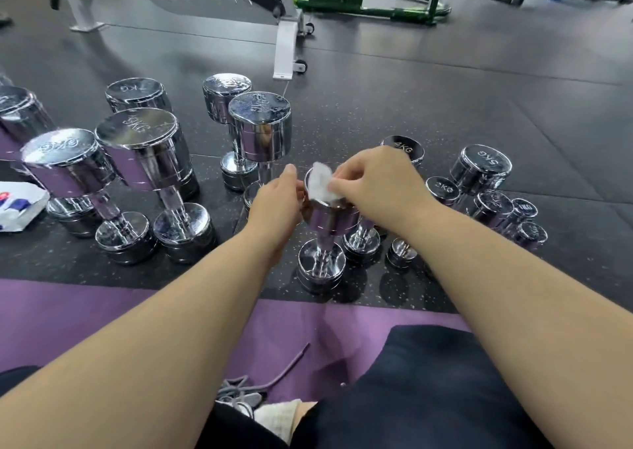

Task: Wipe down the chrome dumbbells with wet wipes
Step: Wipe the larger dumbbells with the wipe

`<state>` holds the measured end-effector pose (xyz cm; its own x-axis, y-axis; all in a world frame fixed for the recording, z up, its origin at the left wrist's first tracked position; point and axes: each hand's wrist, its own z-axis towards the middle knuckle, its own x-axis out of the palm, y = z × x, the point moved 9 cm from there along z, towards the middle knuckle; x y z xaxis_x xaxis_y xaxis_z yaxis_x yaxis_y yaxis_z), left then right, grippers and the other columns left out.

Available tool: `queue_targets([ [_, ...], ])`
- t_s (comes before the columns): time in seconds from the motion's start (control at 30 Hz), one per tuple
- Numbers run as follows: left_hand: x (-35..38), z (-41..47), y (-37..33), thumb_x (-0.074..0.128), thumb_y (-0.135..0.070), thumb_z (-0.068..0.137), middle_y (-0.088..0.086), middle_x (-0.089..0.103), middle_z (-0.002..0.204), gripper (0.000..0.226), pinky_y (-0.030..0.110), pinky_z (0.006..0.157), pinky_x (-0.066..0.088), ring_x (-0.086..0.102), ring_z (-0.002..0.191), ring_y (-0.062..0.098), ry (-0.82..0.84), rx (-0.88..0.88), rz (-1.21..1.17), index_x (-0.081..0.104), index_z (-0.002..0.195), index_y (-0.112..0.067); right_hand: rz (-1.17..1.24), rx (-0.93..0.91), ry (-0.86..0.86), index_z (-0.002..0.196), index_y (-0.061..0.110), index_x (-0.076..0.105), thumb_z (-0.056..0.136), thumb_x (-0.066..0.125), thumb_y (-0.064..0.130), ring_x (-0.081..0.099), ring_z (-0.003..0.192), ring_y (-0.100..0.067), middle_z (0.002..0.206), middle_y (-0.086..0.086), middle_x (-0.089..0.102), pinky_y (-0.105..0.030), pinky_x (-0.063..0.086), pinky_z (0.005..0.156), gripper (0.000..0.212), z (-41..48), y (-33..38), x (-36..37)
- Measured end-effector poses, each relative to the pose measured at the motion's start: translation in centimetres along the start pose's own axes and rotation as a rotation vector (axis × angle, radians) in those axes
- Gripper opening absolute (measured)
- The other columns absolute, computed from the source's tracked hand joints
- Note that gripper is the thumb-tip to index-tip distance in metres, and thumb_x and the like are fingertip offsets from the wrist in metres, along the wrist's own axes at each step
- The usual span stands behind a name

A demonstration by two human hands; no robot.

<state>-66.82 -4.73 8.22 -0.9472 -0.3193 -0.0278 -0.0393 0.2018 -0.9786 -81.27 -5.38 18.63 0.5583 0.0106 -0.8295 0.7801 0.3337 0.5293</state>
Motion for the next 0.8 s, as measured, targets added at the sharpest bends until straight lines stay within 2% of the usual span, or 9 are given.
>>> queue_targets([
  [0.07,0.2,0.2,0.1,0.039,-0.052,0.095,-0.002,0.07,0.076,0.047,0.04,0.084,0.049,0.062,0.078,0.023,-0.007,0.003,-0.021,0.067,0.078,-0.019,-0.044,0.018,-0.083,0.105,0.018,0.074,0.087,0.063,0.014,0.066,0.094,-0.021,0.102,-0.004,0.074,-0.029,0.05,0.087,0.021,0.9,0.0,-0.8],
  [0.13,0.3,0.2,0.0,0.039,-0.053,0.095,0.001,0.071,0.076,0.049,0.039,0.084,0.05,0.064,0.077,0.024,-0.012,0.018,-0.033,0.068,0.074,-0.019,-0.083,-0.062,0.006,0.125,0.024,0.066,0.093,0.058,0.017,0.061,0.112,-0.02,0.118,-0.003,0.07,-0.026,0.043,0.097,0.034,1.2,1.9,0.7],
  [0.2,0.3,0.5,0.3,0.038,-0.057,0.088,0.004,0.074,0.086,0.051,0.043,0.088,0.053,0.068,0.085,0.027,-0.008,0.001,-0.032,0.071,0.079,-0.02,-0.161,-0.185,0.125,0.12,0.024,0.07,0.095,0.053,0.017,0.059,0.119,-0.021,0.124,-0.003,0.068,-0.028,0.039,0.104,0.032,0.1,3.3,2.7],
  [0.3,0.3,0.8,0.7,0.036,-0.049,0.1,0.005,0.07,0.079,0.049,0.033,0.072,0.05,0.061,0.073,0.021,0.012,-0.037,-0.069,0.067,0.085,-0.014,-0.124,-0.256,0.142,0.12,0.019,0.071,0.094,0.051,0.012,0.051,0.13,-0.012,0.132,-0.002,0.063,-0.023,0.029,0.113,0.033,-2.1,2.4,2.3],
  [0.43,0.8,0.8,1.2,0.036,-0.045,0.103,-0.001,0.065,0.062,0.049,0.03,0.062,0.044,0.053,0.06,0.017,0.029,-0.072,-0.158,0.064,0.078,-0.014,-0.225,-0.135,0.144,0.13,0.01,0.062,0.102,0.038,0.017,0.041,0.138,-0.02,0.142,-0.008,0.055,-0.032,0.028,0.112,0.037,0.7,0.9,2.6],
  [0.5,0.7,1.0,1.4,0.038,-0.052,0.097,0.0,0.071,0.072,0.05,0.034,0.073,0.049,0.059,0.067,0.02,0.021,-0.062,-0.151,0.07,0.078,-0.019,-0.307,-0.171,0.195,0.14,0.007,0.05,0.104,0.032,0.018,0.032,0.142,-0.025,0.15,-0.013,0.043,-0.033,0.022,0.114,0.041,1.3,2.4,4.7],
  [0.57,0.7,1.2,1.5,0.037,-0.057,0.094,0.0,0.074,0.089,0.049,0.037,0.083,0.055,0.068,0.078,0.018,0.04,-0.081,-0.14,0.072,0.091,-0.022,-0.307,-0.29,0.256,0.15,0.009,0.036,0.106,0.029,0.021,0.017,0.149,-0.019,0.161,-0.009,0.026,-0.023,0.005,0.117,0.047,-0.6,3.3,5.8],
  [0.7,1.0,1.2,1.2,0.035,-0.044,0.104,-0.001,0.067,0.069,0.047,0.025,0.058,0.049,0.057,0.058,0.014,0.042,-0.106,-0.187,0.062,0.083,-0.013,-0.299,-0.29,0.259,0.154,0.016,0.024,0.107,0.027,0.025,0.009,0.15,-0.008,0.163,0.002,0.016,-0.009,-0.004,0.111,0.048,-3.0,0.1,3.0],
  [0.8,1.3,1.1,1.5,0.036,-0.043,0.104,-0.006,0.062,0.056,0.047,0.026,0.057,0.043,0.048,0.056,0.014,-0.005,-0.106,-0.19,0.061,0.076,-0.014,-0.261,-0.123,0.271,0.156,0.014,0.019,0.108,0.022,0.025,0.01,0.15,-0.009,0.163,0.0,0.014,-0.012,0.005,0.109,0.049,-1.1,-2.1,2.5],
])
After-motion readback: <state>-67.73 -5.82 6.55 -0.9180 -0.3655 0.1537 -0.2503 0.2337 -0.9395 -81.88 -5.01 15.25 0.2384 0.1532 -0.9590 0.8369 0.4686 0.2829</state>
